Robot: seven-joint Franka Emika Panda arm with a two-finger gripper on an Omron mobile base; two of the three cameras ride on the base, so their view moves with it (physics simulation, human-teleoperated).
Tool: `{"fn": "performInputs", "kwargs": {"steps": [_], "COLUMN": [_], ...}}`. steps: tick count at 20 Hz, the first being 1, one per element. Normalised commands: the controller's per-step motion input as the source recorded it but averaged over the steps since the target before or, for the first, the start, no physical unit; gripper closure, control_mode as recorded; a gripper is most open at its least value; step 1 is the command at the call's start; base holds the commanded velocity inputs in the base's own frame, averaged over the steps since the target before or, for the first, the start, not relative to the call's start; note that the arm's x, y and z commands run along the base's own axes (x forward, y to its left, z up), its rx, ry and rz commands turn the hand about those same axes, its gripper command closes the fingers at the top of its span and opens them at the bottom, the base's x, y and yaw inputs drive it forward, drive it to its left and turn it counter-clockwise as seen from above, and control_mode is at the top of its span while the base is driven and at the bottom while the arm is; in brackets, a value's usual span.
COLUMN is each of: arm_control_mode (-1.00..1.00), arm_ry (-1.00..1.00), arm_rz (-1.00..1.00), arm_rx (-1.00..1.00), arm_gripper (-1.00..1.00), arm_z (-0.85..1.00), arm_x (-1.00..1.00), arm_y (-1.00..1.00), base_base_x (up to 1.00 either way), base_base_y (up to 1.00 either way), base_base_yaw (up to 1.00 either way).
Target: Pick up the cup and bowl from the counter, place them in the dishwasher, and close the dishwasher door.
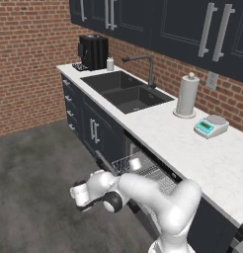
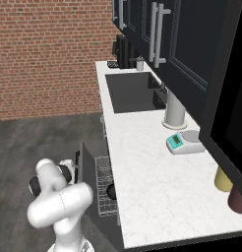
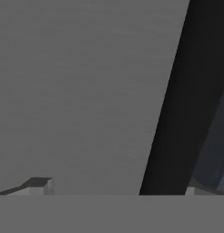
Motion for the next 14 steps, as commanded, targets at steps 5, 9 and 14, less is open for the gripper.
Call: {"fn": "performInputs", "kwargs": {"steps": [5,9,14], "arm_control_mode": [-1.0,-1.0,-1.0], "arm_ry": [0.0,0.0,0.0], "arm_rz": [-0.22,-0.21,-0.18], "arm_rx": [-0.17,-0.15,-0.13], "arm_gripper": [-1.0,-1.0,-1.0], "arm_z": [0.0,-0.02,-0.15], "arm_x": [0.69,0.67,0.68], "arm_y": [-1.0,-1.0,-1.0], "base_base_x": [0.0,0.0,0.0], "base_base_y": [0.0,0.0,0.0], "base_base_yaw": [0.0,0.0,0.0]}}
